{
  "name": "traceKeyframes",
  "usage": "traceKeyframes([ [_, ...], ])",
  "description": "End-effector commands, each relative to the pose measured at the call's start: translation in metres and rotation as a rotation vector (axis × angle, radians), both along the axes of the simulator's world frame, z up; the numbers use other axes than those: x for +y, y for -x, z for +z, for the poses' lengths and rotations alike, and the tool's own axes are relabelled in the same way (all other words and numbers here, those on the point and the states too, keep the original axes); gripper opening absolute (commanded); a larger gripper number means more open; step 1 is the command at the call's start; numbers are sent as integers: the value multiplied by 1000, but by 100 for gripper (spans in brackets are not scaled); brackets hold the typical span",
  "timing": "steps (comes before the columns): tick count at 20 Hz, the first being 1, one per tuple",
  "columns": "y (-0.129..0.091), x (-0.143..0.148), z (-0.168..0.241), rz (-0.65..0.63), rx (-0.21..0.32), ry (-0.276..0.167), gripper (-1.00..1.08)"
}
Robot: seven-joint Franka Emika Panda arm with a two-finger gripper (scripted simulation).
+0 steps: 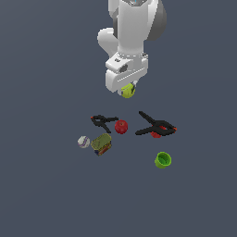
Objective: Pick up a designated object from a clutter of objects.
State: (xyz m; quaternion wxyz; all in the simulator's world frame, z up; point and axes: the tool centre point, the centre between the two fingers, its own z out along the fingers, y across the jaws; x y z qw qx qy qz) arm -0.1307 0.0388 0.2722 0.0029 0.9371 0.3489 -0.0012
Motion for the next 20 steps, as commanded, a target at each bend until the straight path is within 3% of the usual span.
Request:
traceKeyframes([
  [1, 5, 19, 20, 0, 0, 0, -100],
  [11, 17, 81, 85, 1, 0, -4, -100],
  [20, 19, 102, 107, 1, 0, -6, -100],
])
